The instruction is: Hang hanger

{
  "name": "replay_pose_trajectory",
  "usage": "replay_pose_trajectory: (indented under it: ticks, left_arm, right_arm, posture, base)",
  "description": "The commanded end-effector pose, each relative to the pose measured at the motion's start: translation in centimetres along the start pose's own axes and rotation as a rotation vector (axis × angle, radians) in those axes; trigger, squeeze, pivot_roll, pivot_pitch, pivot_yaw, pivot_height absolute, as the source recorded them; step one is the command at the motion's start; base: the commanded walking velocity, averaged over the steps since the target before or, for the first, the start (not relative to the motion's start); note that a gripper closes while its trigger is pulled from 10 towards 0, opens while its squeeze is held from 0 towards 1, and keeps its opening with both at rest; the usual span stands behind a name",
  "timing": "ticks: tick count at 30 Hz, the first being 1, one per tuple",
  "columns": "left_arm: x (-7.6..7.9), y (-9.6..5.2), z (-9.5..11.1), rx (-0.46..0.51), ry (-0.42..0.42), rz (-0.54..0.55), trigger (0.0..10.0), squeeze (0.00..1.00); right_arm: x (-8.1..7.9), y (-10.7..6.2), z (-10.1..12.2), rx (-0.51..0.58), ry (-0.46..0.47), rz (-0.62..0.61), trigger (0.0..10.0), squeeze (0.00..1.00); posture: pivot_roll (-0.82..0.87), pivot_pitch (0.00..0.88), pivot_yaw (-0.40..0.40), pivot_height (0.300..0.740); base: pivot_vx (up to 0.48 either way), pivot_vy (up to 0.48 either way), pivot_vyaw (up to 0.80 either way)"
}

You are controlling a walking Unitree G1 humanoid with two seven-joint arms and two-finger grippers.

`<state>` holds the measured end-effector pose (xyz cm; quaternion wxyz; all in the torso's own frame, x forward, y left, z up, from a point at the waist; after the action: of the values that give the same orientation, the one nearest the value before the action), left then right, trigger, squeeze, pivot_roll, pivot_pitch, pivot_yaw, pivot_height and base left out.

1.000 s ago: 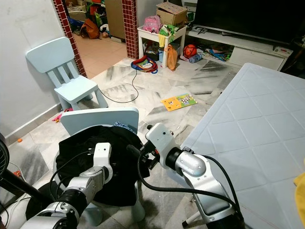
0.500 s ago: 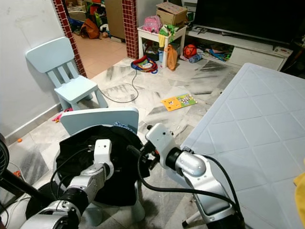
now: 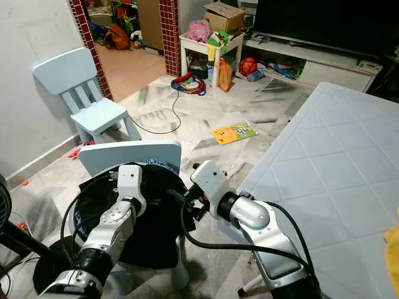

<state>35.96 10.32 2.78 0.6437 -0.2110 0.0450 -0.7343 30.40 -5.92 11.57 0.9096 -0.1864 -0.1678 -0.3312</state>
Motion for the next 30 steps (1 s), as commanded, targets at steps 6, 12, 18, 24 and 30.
replay_pose_trajectory:
  ticks: [6, 12, 18, 24, 30]
  left_arm:
    - [0.7, -1.9, -1.3, -0.077, 0.141, -0.049, 0.0, 0.0]
    - [1.7, -3.3, -2.9, -0.195, 0.129, -0.091, 10.0, 0.0]
    - [1.2, -4.3, -3.0, -0.211, 0.147, -0.059, 10.0, 1.0]
    - [0.9, -4.4, -2.5, -0.213, 0.267, -0.036, 10.0, 1.0]
    - [1.0, -4.2, -2.1, -0.212, 0.261, -0.02, 10.0, 1.0]
  right_arm:
    - [0.3, 0.0, 0.2, 0.008, -0.009, 0.002, 10.0, 0.0]
    - [0.3, 0.1, 0.2, 0.01, -0.012, 0.008, 10.0, 0.0]
    - [0.4, 0.0, 0.1, 0.009, -0.014, 0.011, 10.0, 0.0]
    - [0.2, 0.1, 0.1, 0.011, -0.015, 0.02, 10.0, 0.0]
    - [0.3, 0.1, 0.1, 0.01, -0.018, 0.023, 10.0, 0.0]
  posture:
    - [-0.15, 0.0, 0.011, 0.74]
    - [-0.15, 0.0, 0.007, 0.74]
    - [-0.15, 0.0, 0.004, 0.74]
    - [-0.15, 0.0, 0.002, 0.74]
    - [-0.15, 0.0, 0.001, 0.74]
  base:
    - [0.0, 0.0, 0.0]
    - [0.0, 0.0, 0.0]
    - [0.0, 0.0, 0.0]
    - [0.0, 0.0, 0.0]
    - [0.0, 0.0, 0.0]
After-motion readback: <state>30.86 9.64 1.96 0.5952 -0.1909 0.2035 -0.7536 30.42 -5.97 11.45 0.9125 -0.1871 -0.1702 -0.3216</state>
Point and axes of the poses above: a point about 5 cm out from each wrist's last joint towards the gripper, its own y axis pointing out of the wrist towards the gripper, its own z axis along the axis of the wrist's last joint, x = y × z, the point moved 5 cm from there along y, pointing out of the wrist towards the gripper, and after that the axes turned 14 degrees about -y, right-handed, at the moved point
